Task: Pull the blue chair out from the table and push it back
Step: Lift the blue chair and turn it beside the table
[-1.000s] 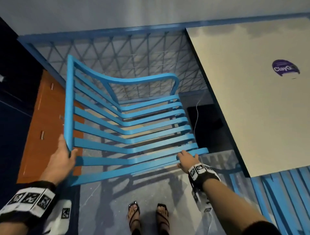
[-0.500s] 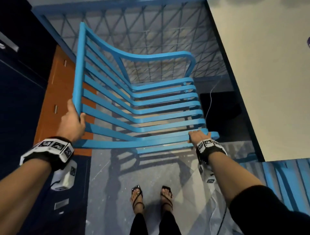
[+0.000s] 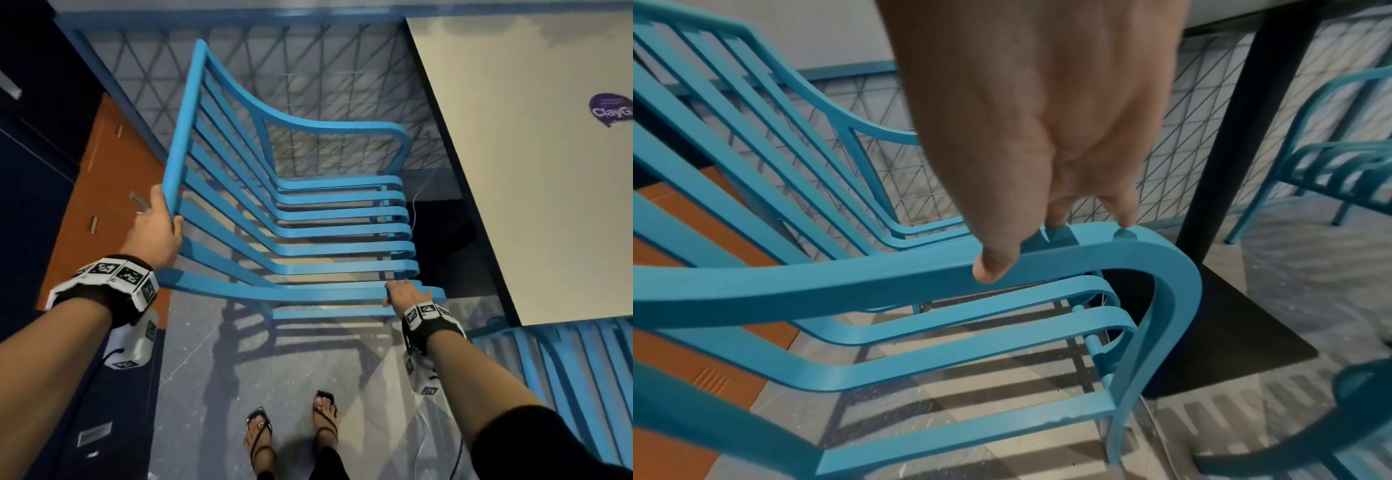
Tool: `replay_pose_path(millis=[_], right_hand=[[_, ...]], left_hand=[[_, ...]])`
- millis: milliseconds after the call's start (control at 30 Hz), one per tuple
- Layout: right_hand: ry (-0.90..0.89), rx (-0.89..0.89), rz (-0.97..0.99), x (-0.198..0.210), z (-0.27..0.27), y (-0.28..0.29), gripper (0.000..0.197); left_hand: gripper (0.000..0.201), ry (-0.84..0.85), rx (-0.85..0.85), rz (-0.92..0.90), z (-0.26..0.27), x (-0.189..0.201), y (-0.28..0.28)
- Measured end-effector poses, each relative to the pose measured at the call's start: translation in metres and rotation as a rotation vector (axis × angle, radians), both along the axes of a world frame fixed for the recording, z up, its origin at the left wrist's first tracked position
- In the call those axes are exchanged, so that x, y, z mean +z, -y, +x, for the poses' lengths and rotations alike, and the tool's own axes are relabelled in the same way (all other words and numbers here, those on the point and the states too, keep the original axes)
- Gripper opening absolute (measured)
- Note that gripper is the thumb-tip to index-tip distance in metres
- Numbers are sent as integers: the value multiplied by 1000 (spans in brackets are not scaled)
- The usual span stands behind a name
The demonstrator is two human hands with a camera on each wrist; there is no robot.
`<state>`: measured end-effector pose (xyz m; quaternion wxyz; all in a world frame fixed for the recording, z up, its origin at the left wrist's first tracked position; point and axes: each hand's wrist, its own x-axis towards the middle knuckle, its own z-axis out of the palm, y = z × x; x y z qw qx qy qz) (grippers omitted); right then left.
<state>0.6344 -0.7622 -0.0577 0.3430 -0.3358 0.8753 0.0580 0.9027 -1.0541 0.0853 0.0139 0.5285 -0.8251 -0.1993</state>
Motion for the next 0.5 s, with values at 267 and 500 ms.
replay_pose_path(millis=[267, 500], right_hand=[[-161, 158, -211, 12, 38, -36, 42], [68, 286, -111, -14, 41, 31, 51]], left_hand=[[46, -51, 62, 188, 27, 18, -16], [36, -53, 87, 135, 12, 1, 5]])
